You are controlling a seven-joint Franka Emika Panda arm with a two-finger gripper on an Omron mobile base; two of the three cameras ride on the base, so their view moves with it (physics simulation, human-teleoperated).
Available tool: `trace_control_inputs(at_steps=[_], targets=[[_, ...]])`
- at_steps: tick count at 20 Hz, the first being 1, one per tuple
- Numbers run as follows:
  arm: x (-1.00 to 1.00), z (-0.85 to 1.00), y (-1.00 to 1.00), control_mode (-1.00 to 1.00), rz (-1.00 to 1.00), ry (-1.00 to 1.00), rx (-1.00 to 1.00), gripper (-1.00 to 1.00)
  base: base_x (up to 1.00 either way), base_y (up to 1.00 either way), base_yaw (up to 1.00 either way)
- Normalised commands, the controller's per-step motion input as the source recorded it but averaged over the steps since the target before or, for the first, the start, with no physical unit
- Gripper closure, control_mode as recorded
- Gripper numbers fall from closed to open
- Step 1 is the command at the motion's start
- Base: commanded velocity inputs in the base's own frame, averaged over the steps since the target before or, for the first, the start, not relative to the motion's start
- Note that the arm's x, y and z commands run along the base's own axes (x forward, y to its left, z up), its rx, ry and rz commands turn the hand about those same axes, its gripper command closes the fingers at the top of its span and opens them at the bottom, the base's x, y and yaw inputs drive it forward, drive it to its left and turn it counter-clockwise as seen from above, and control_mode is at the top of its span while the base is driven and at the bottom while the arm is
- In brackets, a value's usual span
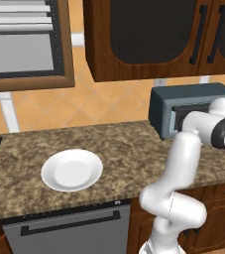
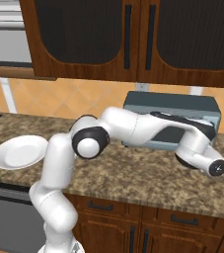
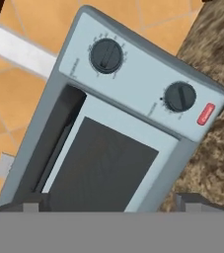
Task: Pick up the kebab skewer and baguette bread, and place them inside the toaster oven. Close the toaster oven door and start by setting the timer.
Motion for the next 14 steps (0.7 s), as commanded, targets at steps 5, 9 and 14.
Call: trace_control_inputs(at_steps=[5,9,14], targets=[[0.30,-0.01,-0.01,-1.00,0.00,-0.05,0.00,-1.00,0.00,0.00,0.00],[0.04,-0.05,-0.16,-1.00,0.00,-0.02,0.00,-1.00,0.00,0.00,0.00],[0.02,-0.10,-0.32,-1.00,0.00,0.00,0.00,-1.00,0.00,0.00,0.00]])
